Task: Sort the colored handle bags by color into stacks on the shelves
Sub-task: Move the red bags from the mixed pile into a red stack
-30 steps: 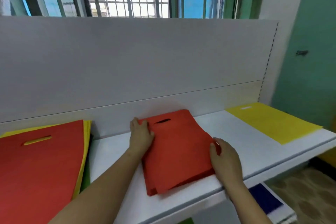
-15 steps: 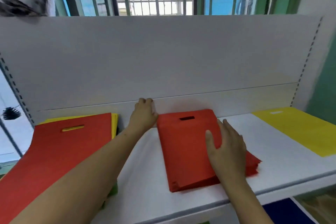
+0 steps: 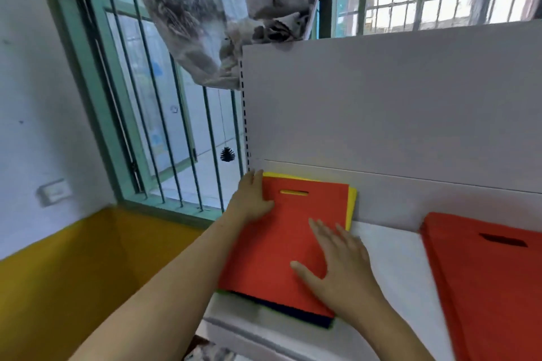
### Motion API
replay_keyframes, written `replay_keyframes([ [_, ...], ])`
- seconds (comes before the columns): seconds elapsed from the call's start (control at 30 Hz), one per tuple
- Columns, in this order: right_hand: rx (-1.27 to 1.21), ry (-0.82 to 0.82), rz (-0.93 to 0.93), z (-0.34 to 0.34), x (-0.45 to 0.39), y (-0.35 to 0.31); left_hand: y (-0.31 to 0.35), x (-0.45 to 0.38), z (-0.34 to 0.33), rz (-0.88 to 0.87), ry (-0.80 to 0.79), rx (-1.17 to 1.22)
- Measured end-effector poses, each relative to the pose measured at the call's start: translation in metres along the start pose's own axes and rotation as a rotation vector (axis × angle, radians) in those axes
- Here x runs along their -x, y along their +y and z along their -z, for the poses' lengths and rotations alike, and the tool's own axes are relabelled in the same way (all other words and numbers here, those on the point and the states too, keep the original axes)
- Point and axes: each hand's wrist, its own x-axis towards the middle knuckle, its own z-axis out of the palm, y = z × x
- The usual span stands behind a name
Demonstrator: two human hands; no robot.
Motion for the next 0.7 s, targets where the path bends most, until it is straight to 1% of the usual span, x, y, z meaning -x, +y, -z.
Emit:
replay_keyframes([
  [0.07, 0.018, -0.089, -0.056, -0.014, -0.003, -0.003, -0.022, 0.001, -0.012, 0.023, -0.133, -0.043],
  [0.1, 0.016, -0.098, -0.076, -0.018, -0.003, -0.003, -0.029, 0.000, -0.019, 0.026, -0.165, -0.056],
  [0.17, 0.030, -0.094, -0.080, -0.020, -0.003, -0.003, -0.035, -0.003, -0.028, 0.029, -0.171, -0.073],
  [0.27, 0.031, -0.114, -0.078, -0.017, -0.004, -0.003, -0.036, -0.007, -0.028, 0.023, -0.138, -0.113],
  [0.4, 0.004, -0.117, -0.065, -0.014, -0.006, -0.003, -0.032, -0.001, -0.027, 0.015, -0.014, -0.143],
  [0.53, 0.018, -0.106, -0.008, -0.009, -0.006, -0.004, -0.021, 0.009, -0.019, -0.033, 0.103, -0.329],
  [0.6, 0.046, -0.056, 0.019, -0.006, -0.006, -0.007, -0.011, 0.012, -0.012, -0.049, 0.111, -0.412],
  [0.67, 0.045, -0.044, 0.001, -0.001, -0.010, -0.003, 0.000, 0.013, -0.005, -0.046, 0.111, -0.408],
  [0.7, 0.004, -0.040, -0.016, 0.001, -0.011, 0.001, 0.006, 0.013, -0.002, -0.051, 0.123, -0.390],
])
